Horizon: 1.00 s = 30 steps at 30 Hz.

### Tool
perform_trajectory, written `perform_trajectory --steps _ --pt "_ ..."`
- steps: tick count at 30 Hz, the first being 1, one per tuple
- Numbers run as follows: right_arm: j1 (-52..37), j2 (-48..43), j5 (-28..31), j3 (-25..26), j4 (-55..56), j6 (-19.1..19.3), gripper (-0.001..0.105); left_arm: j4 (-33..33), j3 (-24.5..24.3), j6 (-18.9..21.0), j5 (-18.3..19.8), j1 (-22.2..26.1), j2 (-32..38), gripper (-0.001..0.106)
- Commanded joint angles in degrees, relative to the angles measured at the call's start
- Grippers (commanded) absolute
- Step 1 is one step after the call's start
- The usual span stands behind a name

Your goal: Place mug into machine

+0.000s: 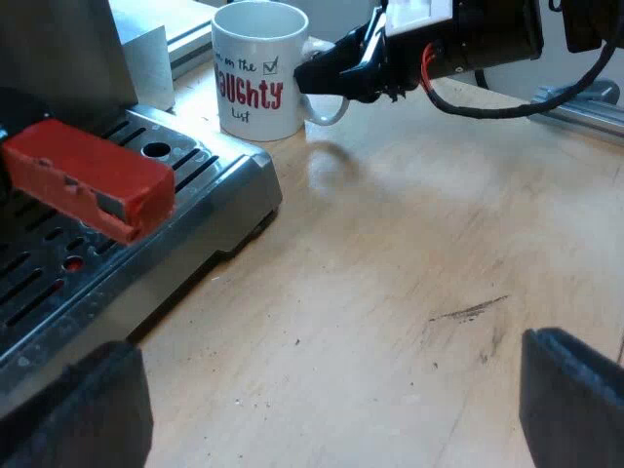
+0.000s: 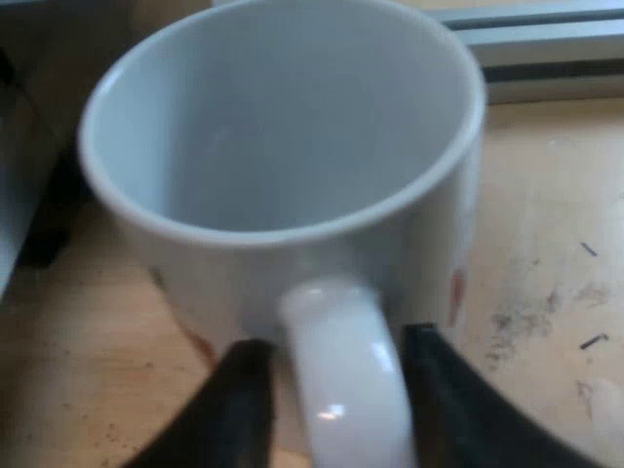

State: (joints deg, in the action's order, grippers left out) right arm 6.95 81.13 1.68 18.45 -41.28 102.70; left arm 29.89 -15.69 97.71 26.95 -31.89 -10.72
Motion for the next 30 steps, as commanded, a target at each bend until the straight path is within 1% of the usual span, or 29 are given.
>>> perform_trajectory --steps 1,2,3,4,5,10,12,13,15,16,18,19,21,22,24,25,27,28,30 --pt "0.04 -2.65 -0.5 0.27 1.74 2.22 0.0 -0.09 -0.16 0.18 -6.32 -0.19 -0.04 0.078" --pt "0.04 -3.23 -0.49 0.27 2.91 2.65 0.0 0.21 -0.04 0.2 -9.47 -0.19 -0.04 0.078" --pt "0.04 -7.16 -0.49 0.17 6.93 4.15 0.0 0.25 0.1 0.35 -11.1 -0.19 -0.04 0.078" --pt "0.04 -8.41 -0.49 0.17 8.12 4.16 0.0 0.23 0.19 0.53 -12.07 -0.19 -0.04 0.078" --pt "0.04 -10.6 -0.68 0.17 10.41 4.16 0.0 0.23 0.53 1.42 -14.43 -0.19 -0.04 0.078" --pt "0.21 -23.26 -2.05 0.17 20.21 4.3 0.0 -0.03 1.04 1.41 -14.72 -0.19 -0.04 0.078" --pt "1.35 -29.92 -2.04 0.17 27.11 4.84 0.0 -0.35 1.74 1.41 -14.72 -0.19 -0.04 0.078" --pt "1.65 -31.13 -2.04 0.17 29.27 4.98 0.0 -0.44 1.92 1.41 -14.72 -0.19 -0.04 0.078" --pt "4.87 -38.05 -2.37 0.87 38.35 5.55 0.0 -1.93 3.3 1.41 -14.72 -0.19 -0.04 0.078" --pt "5.82 -39.7 -2.35 1.12 39.77 5.55 0.0 -2.33 3.72 1.41 -14.72 -0.19 -0.04 0.078" --pt "10.23 -45.19 -2.16 1.86 46.49 5.54 0.0 -5.54 5.29 1.41 -14.72 -0.19 -0.04 0.078" --pt "11.0 -46.04 -1.68 1.95 47.7 5.54 0.0 -7.01 5.7 1.41 -14.72 -0.19 -0.14 0.078" --pt "15.86 -50.32 0.08 2.72 51.44 5.54 0.0 -10.93 7.33 1.41 -14.72 -0.19 -0.07 0.078" --pt "17.15 -51.1 0.51 2.9 51.81 5.54 0.0 -11.91 7.99 1.41 -14.72 -0.19 -0.07 0.078" --pt "22.08 -53.02 3.4 3.68 53.3 5.24 0.0 -16.12 9.97 1.41 -14.72 -0.19 -0.07 0.078" --pt "23.88 -53.28 4.25 3.87 53.39 4.98 0.0 -16.85 10.41 1.41 -14.72 -0.19 -0.07 0.078" --pt "28.37 -53.37 6.69 4.59 53.38 2.61 0.0 -20.42 11.48 1.41 -14.72 -0.19 -0.07 0.078" --pt "29.24 -53.37 7.3 4.68 53.13 2.05 0.0 -21.36 11.68 1.41 -14.72 -0.19 -0.07 0.078" --pt "33.45 -52.74 9.38 4.69 52.05 0.25 0.0 -23.88 12.37 1.41 -16.32 -0.19 -0.17 0.078"
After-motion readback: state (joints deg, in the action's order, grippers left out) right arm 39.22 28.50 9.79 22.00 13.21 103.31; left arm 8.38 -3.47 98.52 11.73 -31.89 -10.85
